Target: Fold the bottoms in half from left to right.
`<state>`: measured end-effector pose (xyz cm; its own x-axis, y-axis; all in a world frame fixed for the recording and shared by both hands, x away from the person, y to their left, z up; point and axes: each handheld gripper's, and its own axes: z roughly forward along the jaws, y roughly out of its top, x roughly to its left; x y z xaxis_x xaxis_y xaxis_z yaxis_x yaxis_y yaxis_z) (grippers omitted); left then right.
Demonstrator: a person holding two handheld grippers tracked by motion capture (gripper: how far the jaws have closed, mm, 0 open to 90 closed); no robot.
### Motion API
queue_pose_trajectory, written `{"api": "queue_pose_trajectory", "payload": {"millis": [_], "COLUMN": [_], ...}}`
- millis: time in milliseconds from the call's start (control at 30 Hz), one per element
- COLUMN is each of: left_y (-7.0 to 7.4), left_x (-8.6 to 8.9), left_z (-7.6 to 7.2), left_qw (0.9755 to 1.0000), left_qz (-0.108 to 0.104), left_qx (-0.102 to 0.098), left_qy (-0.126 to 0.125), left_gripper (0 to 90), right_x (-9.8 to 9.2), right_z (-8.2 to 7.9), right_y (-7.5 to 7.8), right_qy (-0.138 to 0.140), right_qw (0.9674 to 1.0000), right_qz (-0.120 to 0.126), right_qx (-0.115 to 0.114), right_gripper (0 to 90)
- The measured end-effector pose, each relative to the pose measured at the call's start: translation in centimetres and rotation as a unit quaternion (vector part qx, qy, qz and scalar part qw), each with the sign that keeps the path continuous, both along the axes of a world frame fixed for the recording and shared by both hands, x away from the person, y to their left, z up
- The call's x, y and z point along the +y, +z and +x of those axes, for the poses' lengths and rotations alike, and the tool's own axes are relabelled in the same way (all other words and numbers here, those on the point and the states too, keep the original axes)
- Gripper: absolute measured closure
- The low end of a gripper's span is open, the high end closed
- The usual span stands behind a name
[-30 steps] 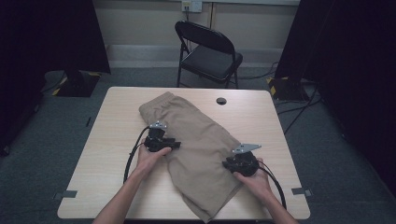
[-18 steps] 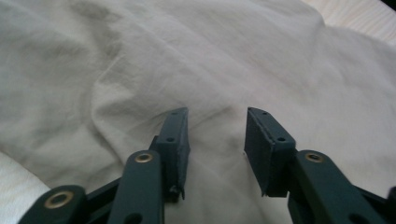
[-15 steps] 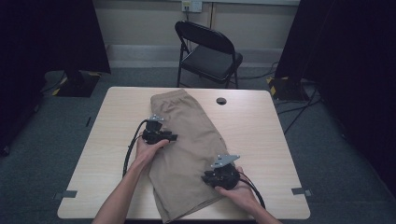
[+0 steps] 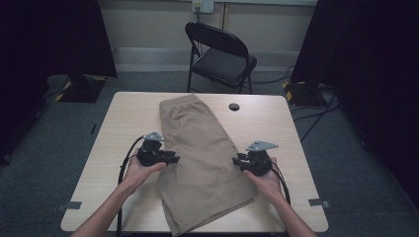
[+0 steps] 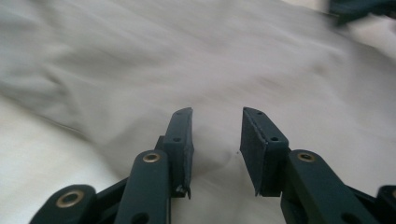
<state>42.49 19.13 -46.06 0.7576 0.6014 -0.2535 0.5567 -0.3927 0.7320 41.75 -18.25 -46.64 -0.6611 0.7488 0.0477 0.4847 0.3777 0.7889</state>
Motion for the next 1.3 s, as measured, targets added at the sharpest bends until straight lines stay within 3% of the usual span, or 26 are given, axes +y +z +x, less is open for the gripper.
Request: {"api": "queue_pose_trajectory", "payload": {"millis": [67,200,333,467,700,833,967,1067,1133,1200,1300], "left_y": [-0.6,-2.2,-2.4,-2.5,-2.8,-2.9,-3.0,-2.9,-2.9,-2.8,-2.3], "left_x": [0.1,0.1,0.1,0.3,1.2,1.3,1.2,1.0,0.9,0.8,1.0], "left_z": [-0.6,-0.8,-0.8,-0.8,0.1,0.5,0.4,0.4,0.3,0.3,0.1], "left_qw": [1.0,0.999,0.9982,0.9979,0.9981,0.9981,0.9983,0.9981,0.9976,0.9977,0.9981], "left_qz": [0.001,0.039,0.059,0.065,0.052,0.043,0.042,0.047,0.055,0.057,0.047], "left_qx": [0.006,0.022,0.009,0.004,-0.002,-0.006,-0.008,-0.011,-0.016,-0.011,-0.019], "left_qy": [0.002,-0.005,-0.005,0.007,0.033,0.043,0.039,0.037,0.039,0.037,0.033], "left_gripper": [62.1,60.7,60.7,60.6,61.9,61.3,59.1,57.8,57.8,56.9,59.9], "right_x": [0.3,0.7,0.2,0.2,0.8,1.0,0.7,0.6,0.8,1.0,0.8], "right_z": [0.7,1.3,1.4,1.3,0.5,-0.8,-2.1,-3.2,-3.8,-4.0,-3.2], "right_y": [-0.3,-1.6,-1.8,-2.1,-2.3,-2.1,-2.0,-1.9,-1.8,-1.6,-0.7], "right_qy": [0.001,-0.018,-0.024,-0.006,0.017,0.03,0.045,0.054,0.063,0.064,0.05], "right_qw": [1.0,0.9991,0.9992,0.9989,0.9977,0.9967,0.9955,0.9949,0.9935,0.9936,0.9974], "right_qz": [-0.002,-0.037,-0.026,-0.03,-0.049,-0.063,-0.065,-0.061,-0.072,-0.064,-0.026], "right_qx": [-0.002,0.007,0.02,0.034,0.043,0.042,0.051,0.059,0.062,0.067,0.046], "right_gripper": [68.2,60.3,60.6,66.9,84.6,85.5,85.2,84.4,81.0,77.3,73.6]}}
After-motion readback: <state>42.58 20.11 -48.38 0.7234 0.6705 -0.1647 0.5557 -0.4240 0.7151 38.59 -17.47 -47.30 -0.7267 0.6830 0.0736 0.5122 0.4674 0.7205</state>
